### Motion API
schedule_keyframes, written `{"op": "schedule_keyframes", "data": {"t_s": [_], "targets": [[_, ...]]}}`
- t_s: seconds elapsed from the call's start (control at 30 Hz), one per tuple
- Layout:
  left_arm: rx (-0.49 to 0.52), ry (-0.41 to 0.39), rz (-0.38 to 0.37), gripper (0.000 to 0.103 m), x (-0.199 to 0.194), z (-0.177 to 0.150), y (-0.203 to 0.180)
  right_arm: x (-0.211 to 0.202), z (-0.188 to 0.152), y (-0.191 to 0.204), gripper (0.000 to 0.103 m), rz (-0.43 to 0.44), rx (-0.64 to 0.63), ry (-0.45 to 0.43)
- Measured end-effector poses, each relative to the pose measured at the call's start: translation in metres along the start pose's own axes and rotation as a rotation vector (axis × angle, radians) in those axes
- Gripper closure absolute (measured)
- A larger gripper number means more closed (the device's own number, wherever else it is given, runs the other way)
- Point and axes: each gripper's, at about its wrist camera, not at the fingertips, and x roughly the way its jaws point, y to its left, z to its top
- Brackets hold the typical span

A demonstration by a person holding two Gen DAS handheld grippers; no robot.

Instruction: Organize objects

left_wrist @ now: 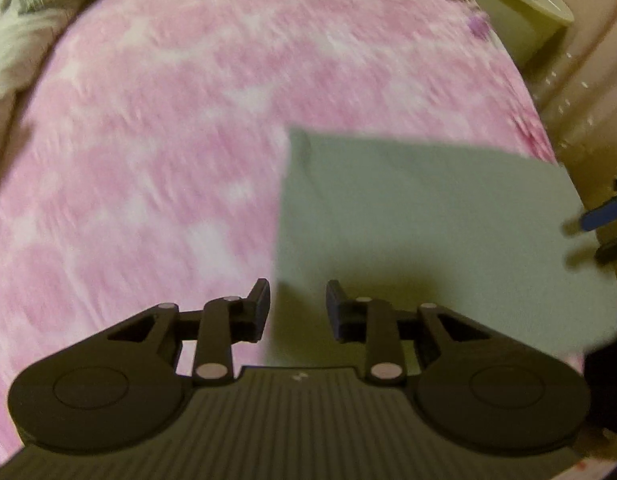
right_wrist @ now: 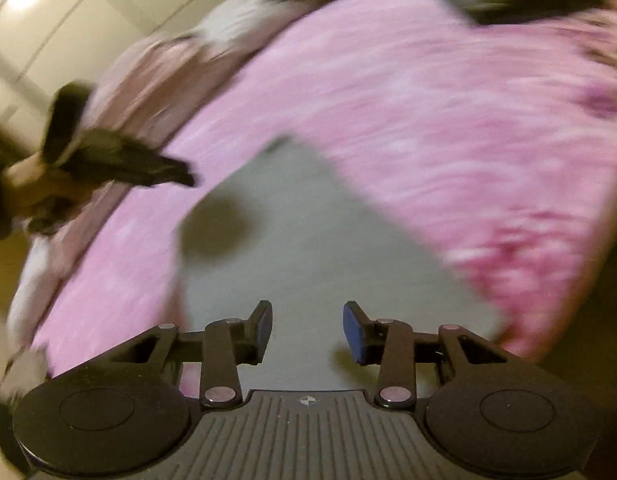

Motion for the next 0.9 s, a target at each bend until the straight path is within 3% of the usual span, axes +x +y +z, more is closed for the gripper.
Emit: {"op": "schedule_keyframes", "data": {"t_s": [0.13, 0.23, 0.3, 0.5, 0.63, 0.9], "targets": [[0.003, 0.027, -0.034, 0.078, 0.021, -0.034, -0.02, 0.024, -0.032, 0.026, 0.067, 0.059, -0.088, 0.044], [-0.002, 0.01, -0.038, 0.075, 0.042, -0.045, -0.02, 0.039, -0.066, 0.019, 0.067, 0.027, -0.065, 0.053], [-0.006, -0.025, -0.05, 0.075, 0.045, -0.049, -0.017, 0.041, -0.085, 0.02, 0.069, 0.018, -0.085, 0.005], [0.021, -0.061, -0.018, 0.077, 0.019, -0.059, -0.025, 0.01, -0.092, 0.035, 0.069, -0.081, -0.009, -0.048], [0.016, -0.063, -0.011, 0.076, 0.035, -0.067, -0.027, 0.02, -0.108, 0.033, 0.069, -0.106, -0.066, -0.066], [-0.03, -0.077, 0.006, 0.077, -0.002, -0.084, -0.032, -0.016, -0.095, 0.055, 0.067, -0.206, -0.021, -0.054]]}}
